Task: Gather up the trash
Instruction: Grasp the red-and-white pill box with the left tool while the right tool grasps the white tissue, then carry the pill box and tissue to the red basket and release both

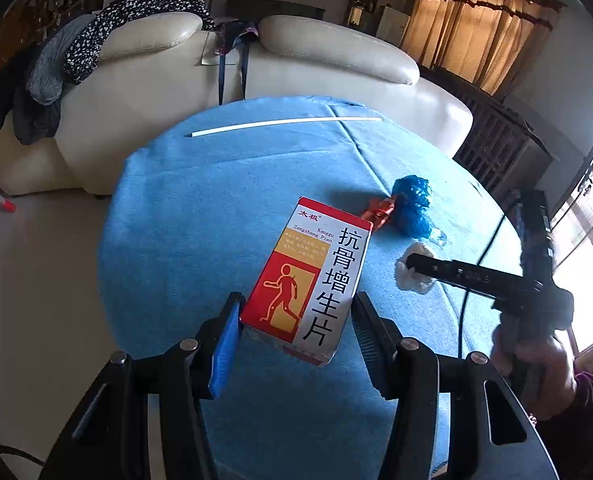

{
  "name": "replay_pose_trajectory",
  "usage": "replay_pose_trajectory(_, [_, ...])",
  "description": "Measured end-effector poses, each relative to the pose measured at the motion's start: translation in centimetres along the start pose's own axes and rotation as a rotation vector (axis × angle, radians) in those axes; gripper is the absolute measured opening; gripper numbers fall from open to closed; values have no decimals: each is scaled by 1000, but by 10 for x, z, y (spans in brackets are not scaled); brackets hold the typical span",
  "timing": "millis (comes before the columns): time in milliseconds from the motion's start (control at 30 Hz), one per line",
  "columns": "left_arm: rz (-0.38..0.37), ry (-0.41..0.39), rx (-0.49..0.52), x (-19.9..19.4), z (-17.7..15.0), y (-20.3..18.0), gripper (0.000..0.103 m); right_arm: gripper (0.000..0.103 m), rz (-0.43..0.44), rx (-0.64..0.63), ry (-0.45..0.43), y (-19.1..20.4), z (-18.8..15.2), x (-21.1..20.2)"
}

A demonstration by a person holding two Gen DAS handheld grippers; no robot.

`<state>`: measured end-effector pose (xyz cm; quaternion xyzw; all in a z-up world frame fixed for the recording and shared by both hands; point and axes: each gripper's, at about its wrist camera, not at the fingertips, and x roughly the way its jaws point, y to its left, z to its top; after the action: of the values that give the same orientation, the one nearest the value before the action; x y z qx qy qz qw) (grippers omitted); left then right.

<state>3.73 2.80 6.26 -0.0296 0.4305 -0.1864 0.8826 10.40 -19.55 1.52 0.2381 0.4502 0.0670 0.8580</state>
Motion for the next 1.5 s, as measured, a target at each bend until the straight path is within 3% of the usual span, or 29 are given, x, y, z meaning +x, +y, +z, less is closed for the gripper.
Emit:
replay_pose_trajectory(433, [-25, -38, 86, -21, -7, -59, 56, 28, -9, -13, -159, -30, -33, -106])
replay_pose_trajectory(867, [-51, -56, 176, -35, -13, -111, 56, 27, -99, -59, -316, -63, -86, -210])
replay_pose_trajectory(1100, [-76, -28, 211, -32, -22, -134, 56, 27, -119, -17, -346, -85, -104, -237])
replay_pose_trajectory(1500, [-89, -5, 276, -31, -35, -162, 56, 27, -111, 34, -357, -105, -116, -249])
